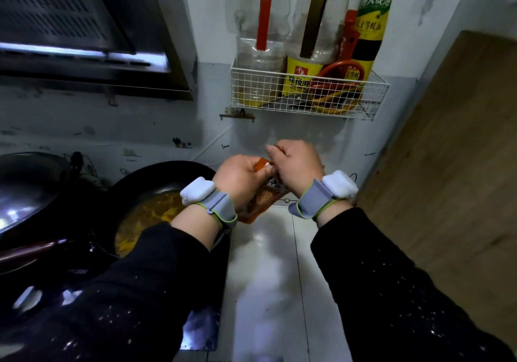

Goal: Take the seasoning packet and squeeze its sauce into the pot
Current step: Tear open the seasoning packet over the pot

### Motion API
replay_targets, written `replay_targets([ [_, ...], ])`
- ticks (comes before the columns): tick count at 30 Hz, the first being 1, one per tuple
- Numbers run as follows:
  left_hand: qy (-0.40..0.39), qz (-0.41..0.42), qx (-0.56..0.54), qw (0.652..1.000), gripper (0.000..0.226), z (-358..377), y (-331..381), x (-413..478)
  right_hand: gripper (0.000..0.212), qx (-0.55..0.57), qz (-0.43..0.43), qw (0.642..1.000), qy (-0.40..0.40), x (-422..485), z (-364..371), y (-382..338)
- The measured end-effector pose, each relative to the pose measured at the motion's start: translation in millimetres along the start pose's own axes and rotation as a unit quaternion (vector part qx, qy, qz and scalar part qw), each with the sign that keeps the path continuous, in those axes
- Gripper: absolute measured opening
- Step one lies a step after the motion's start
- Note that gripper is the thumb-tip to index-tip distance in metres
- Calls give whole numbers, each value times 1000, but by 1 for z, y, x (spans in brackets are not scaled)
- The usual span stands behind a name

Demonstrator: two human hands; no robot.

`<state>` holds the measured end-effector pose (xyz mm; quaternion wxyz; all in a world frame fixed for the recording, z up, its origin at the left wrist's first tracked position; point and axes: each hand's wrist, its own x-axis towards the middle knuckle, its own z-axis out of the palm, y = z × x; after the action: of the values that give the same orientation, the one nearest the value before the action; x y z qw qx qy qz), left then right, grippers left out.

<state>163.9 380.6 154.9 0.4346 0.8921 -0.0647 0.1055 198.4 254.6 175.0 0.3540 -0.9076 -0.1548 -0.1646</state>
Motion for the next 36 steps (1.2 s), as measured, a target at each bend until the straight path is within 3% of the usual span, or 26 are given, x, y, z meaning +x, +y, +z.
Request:
replay_targets([
  [3, 22, 72, 82, 994, 29, 5, 2, -7, 42, 54, 77, 995, 19, 4, 8, 4],
  [7, -21, -63, -97, 993, 27, 1, 2, 2, 42, 208, 65, 973, -76, 9, 1, 8],
  [11, -68, -73, -107, 989, 21, -4, 7, 3, 44, 218, 38, 970, -104, 10, -5, 5],
  [16, -25, -47, -61, 997, 30, 0, 6, 0, 44, 157, 39, 983, -90, 10, -7, 3],
  [21, -37, -47, -47, 997, 33, 0, 6, -3, 42, 112, 53, 990, -68, 9, -1, 4],
  [25, 13, -69, 9, 998, 42, 2, 9, 0, 46, 99, 120, 988, 7, 7, 8, 2],
  [29, 49, -32, 61, 996, 39, 5, 17, -1, 45, 123, 192, 972, 59, 9, 8, -2],
  [32, 57, -29, 92, 994, 24, 8, 18, -2, 39, 109, 235, 964, 55, 12, 8, 1],
  [36, 77, -22, 155, 985, 32, 12, 18, -4, 30, 164, 284, 944, 43, 12, 8, 6],
])
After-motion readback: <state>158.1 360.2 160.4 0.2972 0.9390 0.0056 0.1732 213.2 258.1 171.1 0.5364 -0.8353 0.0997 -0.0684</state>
